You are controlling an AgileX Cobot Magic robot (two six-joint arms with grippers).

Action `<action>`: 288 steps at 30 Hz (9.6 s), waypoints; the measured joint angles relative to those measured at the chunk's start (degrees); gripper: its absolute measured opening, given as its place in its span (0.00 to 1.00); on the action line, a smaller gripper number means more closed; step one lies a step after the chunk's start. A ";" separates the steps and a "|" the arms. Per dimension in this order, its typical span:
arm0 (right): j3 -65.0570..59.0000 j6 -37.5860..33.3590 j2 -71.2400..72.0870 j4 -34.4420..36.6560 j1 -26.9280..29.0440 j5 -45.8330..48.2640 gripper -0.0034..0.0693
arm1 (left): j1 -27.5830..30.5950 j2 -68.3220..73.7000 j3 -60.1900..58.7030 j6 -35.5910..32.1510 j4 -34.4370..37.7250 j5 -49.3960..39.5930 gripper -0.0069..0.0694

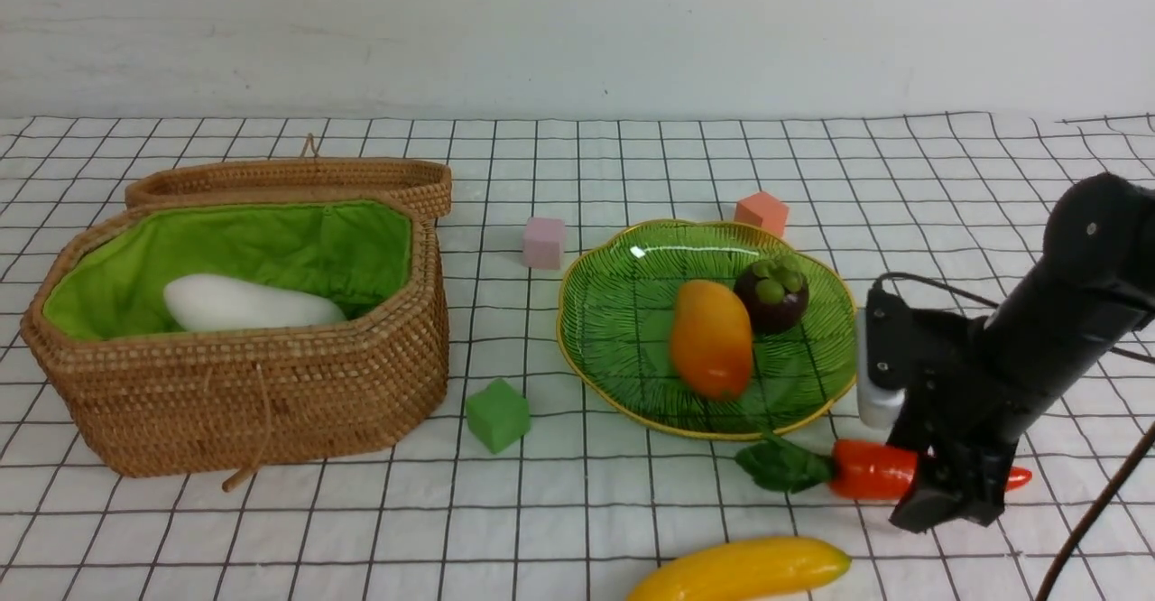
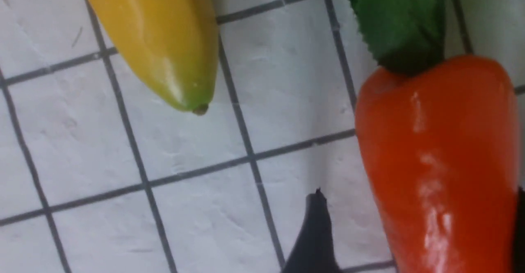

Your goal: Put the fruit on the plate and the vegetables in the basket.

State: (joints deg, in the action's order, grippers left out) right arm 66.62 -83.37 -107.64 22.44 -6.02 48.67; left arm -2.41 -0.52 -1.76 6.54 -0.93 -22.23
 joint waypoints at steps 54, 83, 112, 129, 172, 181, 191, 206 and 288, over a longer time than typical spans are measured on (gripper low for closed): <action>60.08 8.51 -30.02 43.81 -33.63 -19.77 0.77 | 0.00 0.00 0.00 0.00 0.00 0.00 0.31; 2.57 8.15 13.82 -5.71 -27.46 2.99 0.79 | 0.11 0.00 0.00 0.00 0.00 -0.02 0.34; 31.27 21.63 1.46 0.61 -18.16 5.55 0.50 | 0.11 0.00 0.00 0.00 0.00 -0.02 0.37; 33.51 -4.41 -12.85 -3.93 -15.34 -18.04 0.52 | 0.11 0.00 0.00 0.00 0.00 -0.02 0.38; -0.77 75.97 47.10 -9.13 -7.32 23.40 0.04 | 0.11 0.00 0.00 0.00 0.00 -0.02 0.40; -2.93 76.14 48.68 -8.51 -7.32 23.21 0.04 | 0.11 0.00 0.00 0.00 0.00 -0.02 0.40; -3.18 69.11 62.13 -11.09 -0.48 22.82 0.05 | 0.11 0.00 0.00 0.00 0.00 -0.02 0.40; -46.40 70.22 103.42 -12.87 10.20 -14.18 0.06 | 0.11 0.00 0.00 0.00 0.00 -0.02 0.40; -67.39 74.70 108.20 -12.58 10.22 -26.22 0.19 | 0.11 0.00 0.00 0.00 0.00 0.00 0.40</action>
State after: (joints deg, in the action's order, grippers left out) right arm -0.77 -8.67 0.56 9.86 4.20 22.45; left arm -2.31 -0.52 -1.76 6.54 -0.93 -22.23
